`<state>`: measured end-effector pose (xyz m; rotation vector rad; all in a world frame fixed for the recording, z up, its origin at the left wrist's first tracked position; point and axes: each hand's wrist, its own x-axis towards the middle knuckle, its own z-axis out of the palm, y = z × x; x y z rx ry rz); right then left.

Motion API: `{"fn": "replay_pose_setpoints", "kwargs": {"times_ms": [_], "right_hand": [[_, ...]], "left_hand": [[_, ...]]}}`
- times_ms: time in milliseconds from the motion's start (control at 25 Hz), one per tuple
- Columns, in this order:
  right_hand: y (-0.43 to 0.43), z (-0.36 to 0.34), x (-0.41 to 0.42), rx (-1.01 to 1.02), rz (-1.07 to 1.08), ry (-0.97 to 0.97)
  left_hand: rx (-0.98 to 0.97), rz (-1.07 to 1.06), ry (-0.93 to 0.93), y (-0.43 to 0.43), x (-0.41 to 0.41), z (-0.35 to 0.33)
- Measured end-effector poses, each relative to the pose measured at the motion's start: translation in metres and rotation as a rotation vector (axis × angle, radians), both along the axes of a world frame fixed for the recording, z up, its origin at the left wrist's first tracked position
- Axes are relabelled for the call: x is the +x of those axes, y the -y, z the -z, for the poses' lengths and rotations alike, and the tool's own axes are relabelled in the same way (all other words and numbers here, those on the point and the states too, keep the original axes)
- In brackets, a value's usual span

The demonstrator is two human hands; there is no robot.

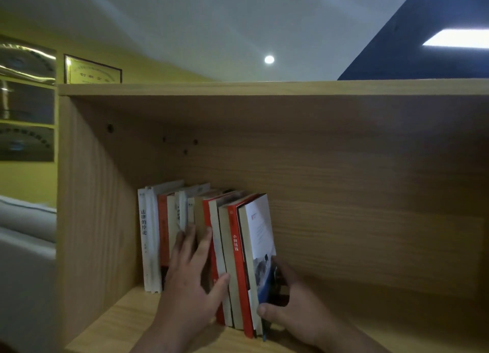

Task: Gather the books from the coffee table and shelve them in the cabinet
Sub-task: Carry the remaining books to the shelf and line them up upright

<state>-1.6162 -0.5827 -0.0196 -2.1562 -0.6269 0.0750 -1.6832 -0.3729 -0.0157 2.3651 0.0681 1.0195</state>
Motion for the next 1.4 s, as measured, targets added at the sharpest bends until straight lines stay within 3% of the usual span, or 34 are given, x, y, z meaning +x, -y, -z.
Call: {"fn": "replay_pose_setpoints", "kwargs": {"times_ms": [160,400,680,800,960,1040,1400], "right_hand": [[-0.014,-0.008,-0.008,-0.111,-0.018,-0.001],[-0.033,-0.005,-0.001,-0.156,-0.024,0.026],[-0.047,-0.006,0.011,-0.05,-0.034,0.001],[-0.048,0.003,0.015,-0.017,-0.017,0.017],[-0.048,0.008,0.014,0.024,0.041,0.193],[-0.048,0.007,0.015,0.082,0.046,0.202],[-0.045,0.007,0.015,0.124,0.045,0.113]], "left_hand": [[-0.036,-0.059,0.019,-0.009,0.01,0.002],[-0.287,-0.033,0.036,-0.015,0.017,0.007],[-0.205,-0.01,0.061,-0.016,0.017,0.011],[-0.012,0.001,0.11,-0.012,0.016,0.014],[0.306,-0.042,-0.047,-0.008,0.018,0.015],[0.368,-0.075,-0.066,-0.009,0.022,0.017],[0.097,-0.071,0.154,-0.01,0.019,0.02]]}}
